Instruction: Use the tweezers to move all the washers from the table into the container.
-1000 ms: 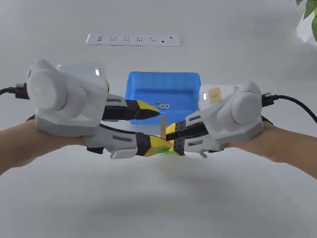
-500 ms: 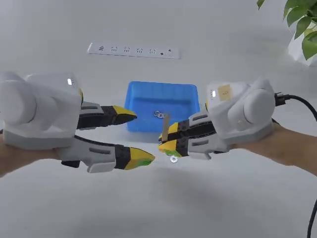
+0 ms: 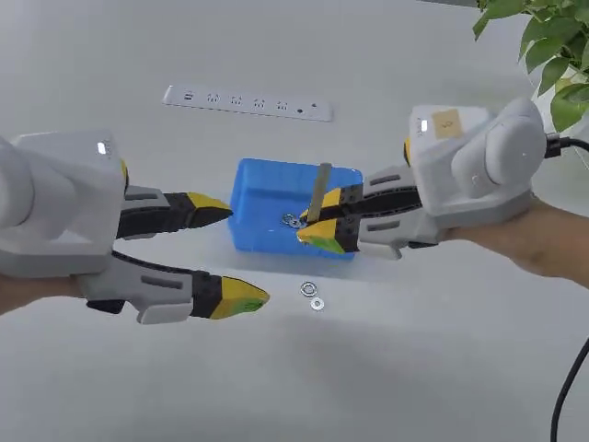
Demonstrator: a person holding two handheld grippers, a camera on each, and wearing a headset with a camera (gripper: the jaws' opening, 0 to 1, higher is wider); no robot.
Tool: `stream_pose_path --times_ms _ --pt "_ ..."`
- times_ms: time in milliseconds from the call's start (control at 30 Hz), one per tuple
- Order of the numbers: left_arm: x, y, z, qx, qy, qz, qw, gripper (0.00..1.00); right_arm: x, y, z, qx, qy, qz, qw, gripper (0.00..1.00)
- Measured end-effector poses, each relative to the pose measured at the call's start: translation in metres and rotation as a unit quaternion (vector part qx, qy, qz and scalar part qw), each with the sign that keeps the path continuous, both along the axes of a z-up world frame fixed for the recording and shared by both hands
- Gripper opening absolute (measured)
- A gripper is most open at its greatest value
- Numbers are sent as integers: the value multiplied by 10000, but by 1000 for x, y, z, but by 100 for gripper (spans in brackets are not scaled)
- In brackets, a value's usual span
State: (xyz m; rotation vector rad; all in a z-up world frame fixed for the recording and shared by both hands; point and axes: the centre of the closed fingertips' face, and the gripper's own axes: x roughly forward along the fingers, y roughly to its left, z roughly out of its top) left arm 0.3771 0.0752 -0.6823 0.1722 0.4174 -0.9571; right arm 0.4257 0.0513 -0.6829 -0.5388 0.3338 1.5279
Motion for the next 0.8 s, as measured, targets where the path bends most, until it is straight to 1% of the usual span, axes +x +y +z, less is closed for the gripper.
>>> stream_pose_path --times_ms 67,100,233,300,367,433,533,600,700,800 --pt "1 2 -1 10 -4 28 10000 67 11 1 6 78 -40 -101 9999 9" --pt "1 4 -2 20 22 24 10000 67 19 1 8 74 -81 -155 9998 9" --pt "0 5 -5 60 65 -31 10000 68 40 5 4 68 -111 -296 9995 9" --pt "0 4 -5 70 63 -59 9999 69 47 7 1 73 -104 -340 9993 9" --pt "0 4 -7 72 106 -77 9999 69 51 10 -2 92 -86 -368 9992 9" --pt "2 4 -8 94 106 -70 9999 69 53 12 -6 69 -92 -367 9993 9" --pt "4 2 -9 66 137 -62 9999 69 55 14 -20 -62 -85 -301 9995 9" --pt "4 2 -10 65 157 -63 9998 69 56 16 -30 -168 -128 -237 9995 9" --pt "4 3 -11 76 178 -47 9998 69 58 18 -39 -184 -67 -217 9996 9" --pt "4 8 -13 131 207 -6 9997 69 62 21 -50 -232 -35 -224 9995 9"
